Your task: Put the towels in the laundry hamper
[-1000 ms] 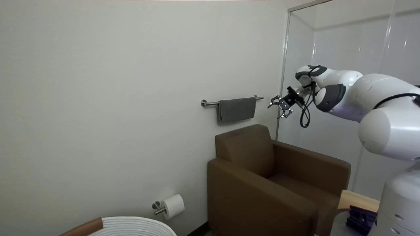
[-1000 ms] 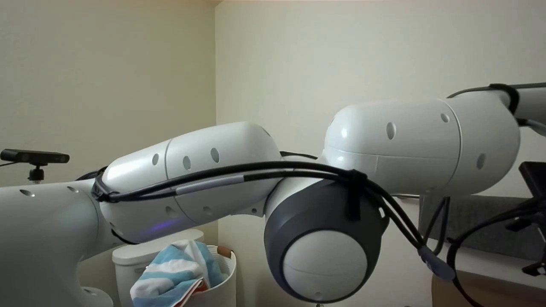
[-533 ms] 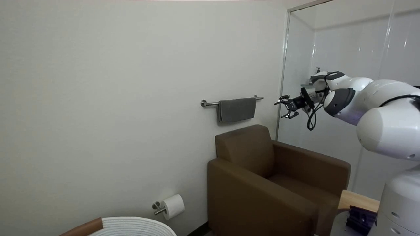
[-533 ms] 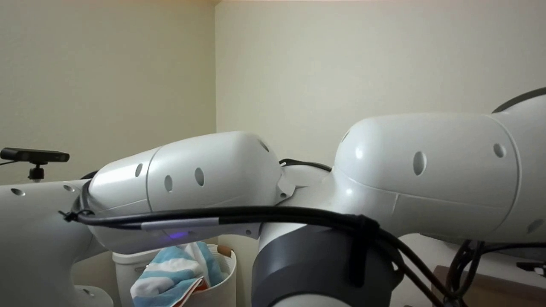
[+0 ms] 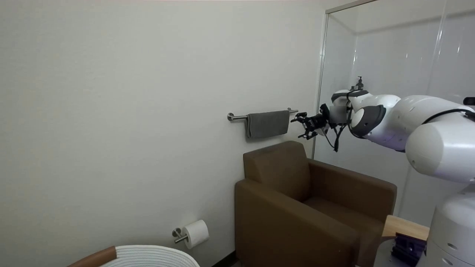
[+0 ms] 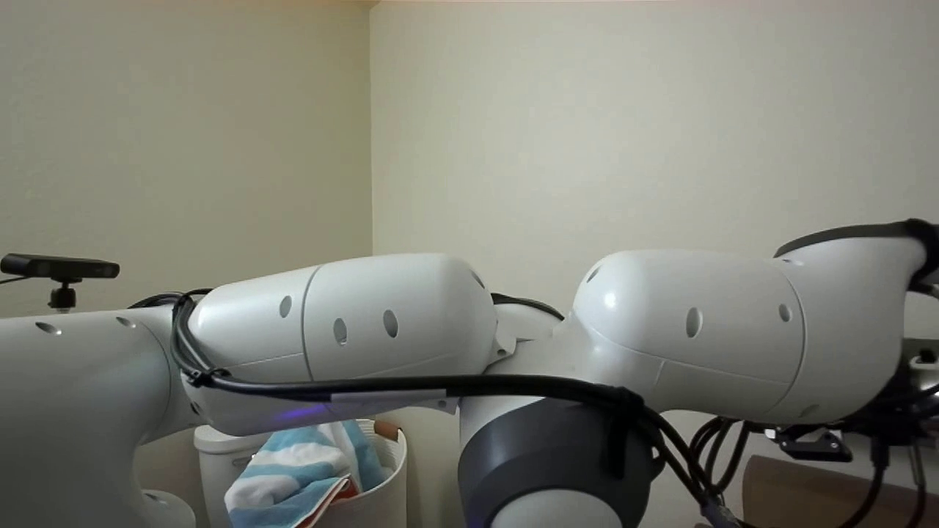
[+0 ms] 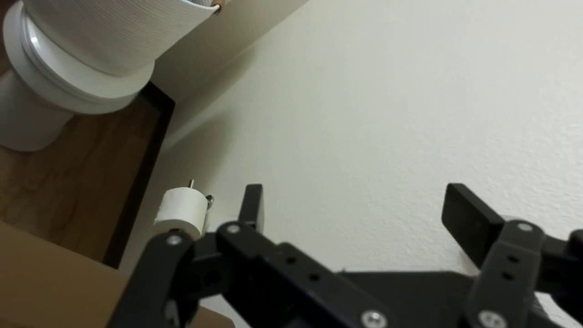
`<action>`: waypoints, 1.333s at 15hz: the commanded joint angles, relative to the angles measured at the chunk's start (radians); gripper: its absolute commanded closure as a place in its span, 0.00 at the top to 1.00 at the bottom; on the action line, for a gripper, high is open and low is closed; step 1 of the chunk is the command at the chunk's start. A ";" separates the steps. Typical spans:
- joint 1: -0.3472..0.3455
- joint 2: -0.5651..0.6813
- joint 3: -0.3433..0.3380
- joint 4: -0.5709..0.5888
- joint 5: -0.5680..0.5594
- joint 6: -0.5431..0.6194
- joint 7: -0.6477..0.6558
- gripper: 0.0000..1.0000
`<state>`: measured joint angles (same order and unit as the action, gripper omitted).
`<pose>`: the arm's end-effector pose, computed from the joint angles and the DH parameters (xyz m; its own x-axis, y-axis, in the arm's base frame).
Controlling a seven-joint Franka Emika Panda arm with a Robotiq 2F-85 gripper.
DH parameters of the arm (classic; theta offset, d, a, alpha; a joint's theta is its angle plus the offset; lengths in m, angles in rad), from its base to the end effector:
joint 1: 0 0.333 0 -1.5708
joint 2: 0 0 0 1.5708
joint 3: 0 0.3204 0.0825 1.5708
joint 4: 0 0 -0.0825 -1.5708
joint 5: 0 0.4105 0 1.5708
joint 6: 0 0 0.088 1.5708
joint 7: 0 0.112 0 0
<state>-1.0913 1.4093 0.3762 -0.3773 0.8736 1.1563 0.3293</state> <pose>0.5177 -0.5814 0.2574 0.6583 -0.4769 -0.5824 -0.6048 0.1254 -0.7864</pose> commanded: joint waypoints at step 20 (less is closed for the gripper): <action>0.480 0.001 -0.194 0.012 -0.276 0.070 -0.350 1.00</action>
<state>-0.6349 1.4380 0.2088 -0.3654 0.6791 1.2035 0.0775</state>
